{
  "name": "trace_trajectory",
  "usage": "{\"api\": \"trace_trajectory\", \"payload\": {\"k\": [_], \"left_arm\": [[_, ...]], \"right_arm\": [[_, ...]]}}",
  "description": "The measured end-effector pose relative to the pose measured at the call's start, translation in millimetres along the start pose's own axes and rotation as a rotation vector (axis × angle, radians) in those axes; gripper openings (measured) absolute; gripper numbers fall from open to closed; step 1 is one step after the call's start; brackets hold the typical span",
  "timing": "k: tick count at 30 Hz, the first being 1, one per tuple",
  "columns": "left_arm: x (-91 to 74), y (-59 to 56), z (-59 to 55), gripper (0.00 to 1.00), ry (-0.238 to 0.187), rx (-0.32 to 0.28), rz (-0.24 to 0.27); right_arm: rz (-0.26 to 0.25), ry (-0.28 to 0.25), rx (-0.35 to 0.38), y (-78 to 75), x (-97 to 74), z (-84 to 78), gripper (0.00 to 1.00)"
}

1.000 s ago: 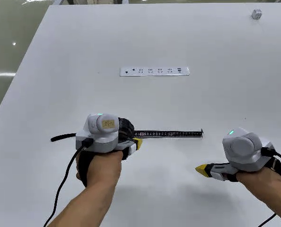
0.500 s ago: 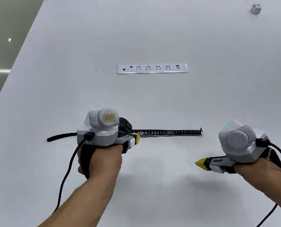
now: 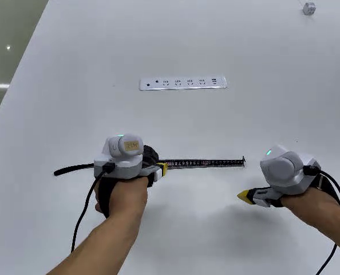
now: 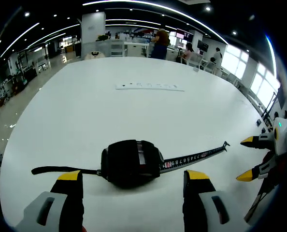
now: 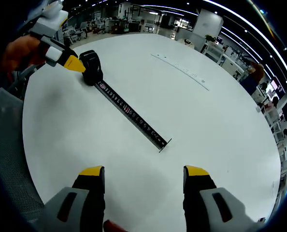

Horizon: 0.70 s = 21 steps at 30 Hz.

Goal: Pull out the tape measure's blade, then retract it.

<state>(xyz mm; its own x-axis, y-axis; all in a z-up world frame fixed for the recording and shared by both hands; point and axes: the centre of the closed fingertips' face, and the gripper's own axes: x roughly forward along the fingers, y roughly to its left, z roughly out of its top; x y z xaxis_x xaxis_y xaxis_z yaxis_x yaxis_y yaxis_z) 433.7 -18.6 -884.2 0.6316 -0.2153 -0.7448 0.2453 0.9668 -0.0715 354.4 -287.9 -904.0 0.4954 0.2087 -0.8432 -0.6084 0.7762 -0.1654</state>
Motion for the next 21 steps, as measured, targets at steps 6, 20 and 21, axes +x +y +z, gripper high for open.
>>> {"api": "trace_trajectory", "payload": {"k": [6,20,21], "left_arm": [[6.8,0.0,0.9,0.83,0.003,-0.014,0.004],[21.5,1.3,3.0,0.81,-0.003,-0.065,0.021],[21.8,1.7,3.1,0.8,-0.003,-0.068,0.022]], "right_arm": [[0.015,0.0,-0.047,-2.8,6.7,1.8,0.66],[0.033,-0.002,-0.229,-10.9,17.9,6.7,0.59],[0.036,-0.004,-0.239,-11.0,18.2,7.1,0.59]]}}
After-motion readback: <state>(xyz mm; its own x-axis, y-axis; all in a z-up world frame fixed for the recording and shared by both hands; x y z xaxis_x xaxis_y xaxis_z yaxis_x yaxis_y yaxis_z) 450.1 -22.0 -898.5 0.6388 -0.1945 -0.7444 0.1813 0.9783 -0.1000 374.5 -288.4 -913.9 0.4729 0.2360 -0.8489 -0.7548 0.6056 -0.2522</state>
